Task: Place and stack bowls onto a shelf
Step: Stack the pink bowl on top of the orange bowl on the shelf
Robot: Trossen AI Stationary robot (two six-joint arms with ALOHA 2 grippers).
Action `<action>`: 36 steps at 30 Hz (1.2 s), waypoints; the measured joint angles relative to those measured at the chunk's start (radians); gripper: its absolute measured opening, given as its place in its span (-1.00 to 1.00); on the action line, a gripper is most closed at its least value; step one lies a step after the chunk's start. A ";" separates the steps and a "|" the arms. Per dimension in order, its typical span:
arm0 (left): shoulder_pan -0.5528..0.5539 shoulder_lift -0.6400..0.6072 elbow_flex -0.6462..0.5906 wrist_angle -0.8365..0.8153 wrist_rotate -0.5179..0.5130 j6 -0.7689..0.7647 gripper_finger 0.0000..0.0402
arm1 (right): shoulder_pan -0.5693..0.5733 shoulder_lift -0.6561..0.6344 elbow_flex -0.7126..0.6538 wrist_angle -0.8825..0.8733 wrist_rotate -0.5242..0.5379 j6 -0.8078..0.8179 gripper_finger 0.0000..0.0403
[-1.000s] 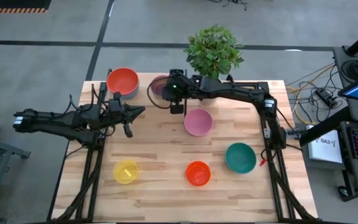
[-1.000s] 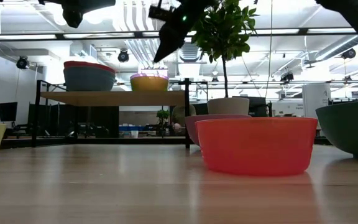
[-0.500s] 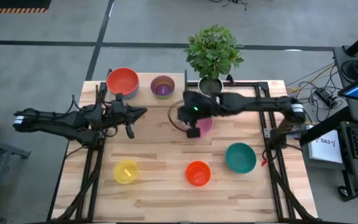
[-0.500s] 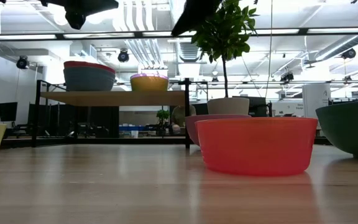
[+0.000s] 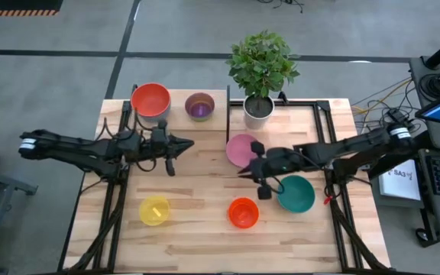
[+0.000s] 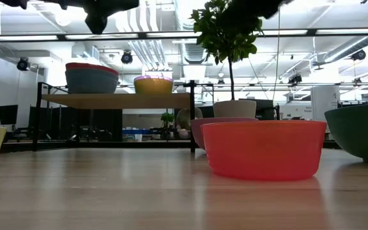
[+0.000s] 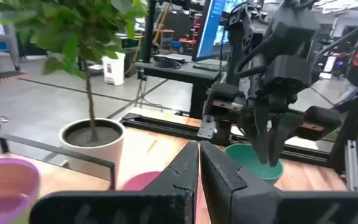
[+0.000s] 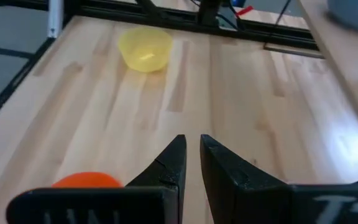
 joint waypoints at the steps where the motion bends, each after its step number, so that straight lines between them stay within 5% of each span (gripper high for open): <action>1: 0.000 0.013 0.000 0.007 0.004 -0.008 -1.00 | 0.006 -0.015 -0.033 0.028 0.000 0.005 -0.81; 15: -0.045 0.200 0.153 -0.076 0.031 -0.058 -1.00 | 0.025 -0.106 -0.300 0.305 0.001 0.035 -0.81; 36: -0.082 0.572 0.395 -0.199 0.038 -0.012 -0.87 | 0.101 -0.277 -0.506 0.376 -0.002 0.123 -0.81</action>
